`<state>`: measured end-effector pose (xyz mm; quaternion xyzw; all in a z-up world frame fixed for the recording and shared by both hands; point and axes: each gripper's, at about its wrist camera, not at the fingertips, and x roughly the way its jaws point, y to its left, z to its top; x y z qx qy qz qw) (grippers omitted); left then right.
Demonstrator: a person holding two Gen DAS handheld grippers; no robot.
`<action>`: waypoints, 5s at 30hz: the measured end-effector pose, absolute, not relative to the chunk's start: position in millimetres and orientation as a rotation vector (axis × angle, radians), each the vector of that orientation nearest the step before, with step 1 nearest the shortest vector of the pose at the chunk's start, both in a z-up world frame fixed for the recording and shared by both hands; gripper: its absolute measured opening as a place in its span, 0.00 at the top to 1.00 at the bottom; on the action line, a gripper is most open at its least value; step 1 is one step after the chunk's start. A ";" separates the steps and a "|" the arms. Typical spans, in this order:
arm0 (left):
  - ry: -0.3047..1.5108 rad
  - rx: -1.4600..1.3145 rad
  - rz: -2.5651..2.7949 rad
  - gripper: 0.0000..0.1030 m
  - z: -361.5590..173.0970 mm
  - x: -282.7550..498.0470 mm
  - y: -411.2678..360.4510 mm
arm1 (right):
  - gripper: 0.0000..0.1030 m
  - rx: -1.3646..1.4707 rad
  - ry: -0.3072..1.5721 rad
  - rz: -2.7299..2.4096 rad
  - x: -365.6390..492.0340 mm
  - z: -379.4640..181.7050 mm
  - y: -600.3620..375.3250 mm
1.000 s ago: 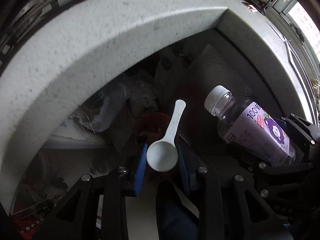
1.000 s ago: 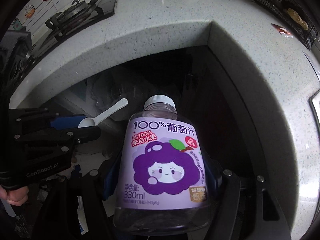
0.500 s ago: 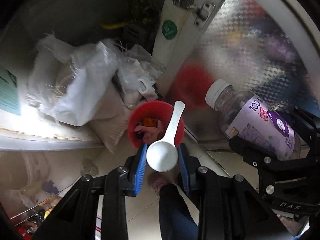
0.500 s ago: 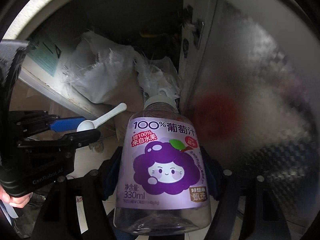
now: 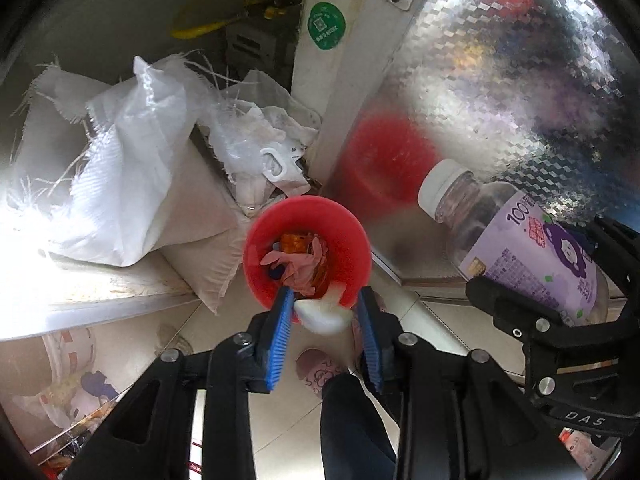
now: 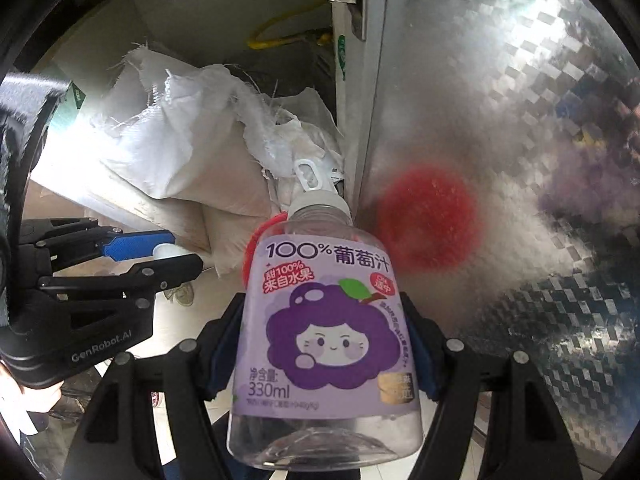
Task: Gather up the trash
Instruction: 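Open the left tool to drop the white scoop into the red bin, then open the right tool to drop the grape juice bottle into the bin, then raise both tools back up above the counter, then close the left tool on the brown sauce packet while the right tool grasps the white sachet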
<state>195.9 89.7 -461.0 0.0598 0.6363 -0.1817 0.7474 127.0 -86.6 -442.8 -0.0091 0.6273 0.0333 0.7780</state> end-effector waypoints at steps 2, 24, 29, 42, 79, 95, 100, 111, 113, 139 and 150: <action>1.384 0.136 -0.396 0.54 -463.6 197.7 86.9 | 0.33 -0.017 1.358 0.072 127.8 -444.4 -87.5; 1.386 0.061 -0.237 0.26 -466.5 185.4 125.7 | 0.33 -0.150 1.363 0.230 135.5 -463.3 -54.7; 1.390 0.045 -0.184 0.26 -473.3 183.2 135.9 | 0.33 -0.172 1.359 0.259 138.4 -468.7 -47.9; 1.400 0.001 -0.129 0.24 -480.1 176.3 150.8 | 0.33 -0.240 1.345 0.274 141.9 -476.7 -36.2; 1.157 0.092 -0.249 0.22 -187.4 154.9 115.5 | 0.24 -0.199 1.062 0.104 109.7 -195.0 -56.6; 1.053 0.261 -0.489 0.16 -123.3 268.6 -17.9 | 0.24 -0.068 0.976 -0.159 166.7 -128.8 -178.9; 1.045 0.310 -0.582 0.16 -114.1 315.7 -76.2 | 0.24 -0.020 0.981 -0.250 192.4 -116.5 -233.9; 1.098 0.418 -0.738 0.16 -140.4 400.2 -186.6 | 0.24 0.082 1.060 -0.411 237.7 -134.2 -330.4; 1.121 0.439 -0.759 0.17 -150.4 411.8 -202.6 | 0.24 0.104 1.081 -0.428 243.6 -142.4 -342.1; 1.158 0.644 -0.858 0.67 -203.2 455.3 -294.1 | 0.24 0.240 1.175 -0.496 268.2 -183.0 -410.2; 1.165 0.582 -0.826 0.80 -195.6 441.0 -283.9 | 0.23 0.194 1.225 -0.362 275.0 -187.2 -406.6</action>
